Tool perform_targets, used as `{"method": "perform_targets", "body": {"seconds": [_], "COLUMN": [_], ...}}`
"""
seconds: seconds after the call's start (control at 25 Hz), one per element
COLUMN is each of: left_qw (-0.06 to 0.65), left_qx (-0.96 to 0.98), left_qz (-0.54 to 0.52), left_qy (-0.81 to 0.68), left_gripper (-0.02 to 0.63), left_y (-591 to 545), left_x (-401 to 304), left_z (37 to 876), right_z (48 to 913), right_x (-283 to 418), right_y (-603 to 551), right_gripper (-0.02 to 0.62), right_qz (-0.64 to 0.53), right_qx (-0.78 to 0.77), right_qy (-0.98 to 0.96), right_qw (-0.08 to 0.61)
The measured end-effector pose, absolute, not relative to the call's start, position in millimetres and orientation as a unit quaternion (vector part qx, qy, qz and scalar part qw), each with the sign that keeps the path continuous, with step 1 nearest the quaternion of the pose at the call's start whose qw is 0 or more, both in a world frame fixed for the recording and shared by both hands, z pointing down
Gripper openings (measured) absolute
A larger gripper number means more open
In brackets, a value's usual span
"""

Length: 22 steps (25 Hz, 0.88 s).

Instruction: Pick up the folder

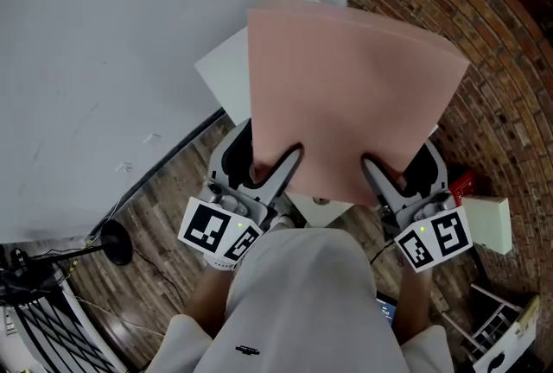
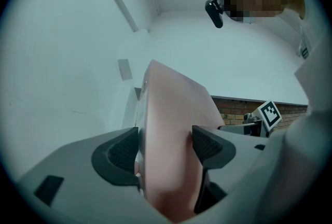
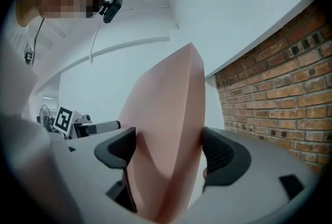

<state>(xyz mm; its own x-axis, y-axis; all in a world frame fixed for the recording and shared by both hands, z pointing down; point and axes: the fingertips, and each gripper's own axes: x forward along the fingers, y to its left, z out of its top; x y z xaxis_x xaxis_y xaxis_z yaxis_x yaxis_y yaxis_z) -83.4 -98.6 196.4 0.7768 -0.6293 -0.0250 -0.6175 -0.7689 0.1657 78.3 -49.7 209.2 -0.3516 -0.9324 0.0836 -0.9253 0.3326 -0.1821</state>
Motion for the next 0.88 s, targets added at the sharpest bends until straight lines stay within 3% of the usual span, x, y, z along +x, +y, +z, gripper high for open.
{"method": "perform_targets", "body": {"seconds": [0.88], "left_qw": [0.068], "left_qx": [0.948], "left_qz": [-0.040], "left_qy": [-0.309], "left_gripper": [0.334], "left_y": [-73.6], "left_x": [-68.6], "left_z": [190.5], "right_z": [196.9], "right_x": [90.8], "right_y": [-16.6], "right_gripper": [0.399], "right_qz": [-0.057], "right_qx": [-0.589], "right_qy": [0.806], "right_qw": [0.016]}}
